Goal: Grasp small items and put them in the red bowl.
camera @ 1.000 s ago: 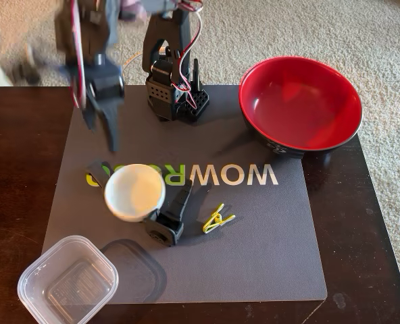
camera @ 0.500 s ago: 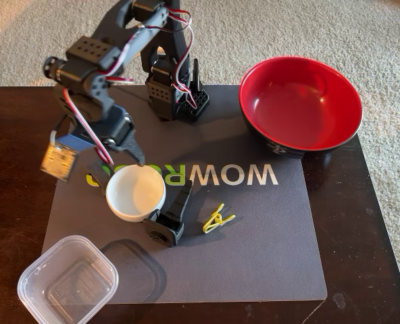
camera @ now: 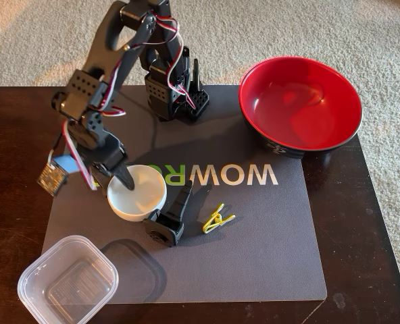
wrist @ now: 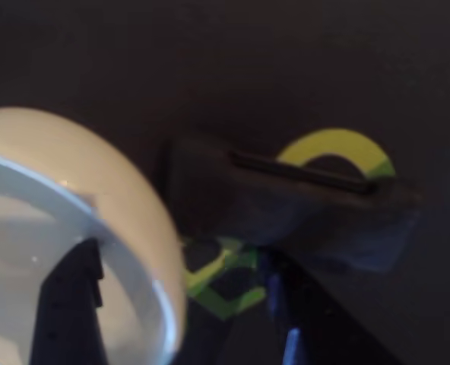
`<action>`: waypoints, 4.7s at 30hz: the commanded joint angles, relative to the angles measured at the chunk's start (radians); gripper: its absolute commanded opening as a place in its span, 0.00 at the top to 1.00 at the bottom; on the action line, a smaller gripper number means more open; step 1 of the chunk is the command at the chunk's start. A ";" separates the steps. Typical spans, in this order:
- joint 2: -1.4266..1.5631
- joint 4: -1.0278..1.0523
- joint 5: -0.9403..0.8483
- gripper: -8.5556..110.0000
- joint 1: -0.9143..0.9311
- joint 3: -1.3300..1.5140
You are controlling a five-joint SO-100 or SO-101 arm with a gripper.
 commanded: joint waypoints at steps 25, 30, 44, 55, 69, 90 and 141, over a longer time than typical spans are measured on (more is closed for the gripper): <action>0.600 0.043 -0.176 0.93 -0.336 0.127; 0.847 0.100 -0.236 0.93 -0.548 0.176; 1.152 0.025 -0.275 0.93 -1.378 0.362; 0.698 -0.023 -0.224 0.93 -1.460 -0.043; 0.703 0.054 -0.437 0.79 -1.671 0.255; 0.278 0.278 -0.962 0.67 -1.031 -0.635; 0.052 -0.130 -0.868 0.67 -0.827 -0.140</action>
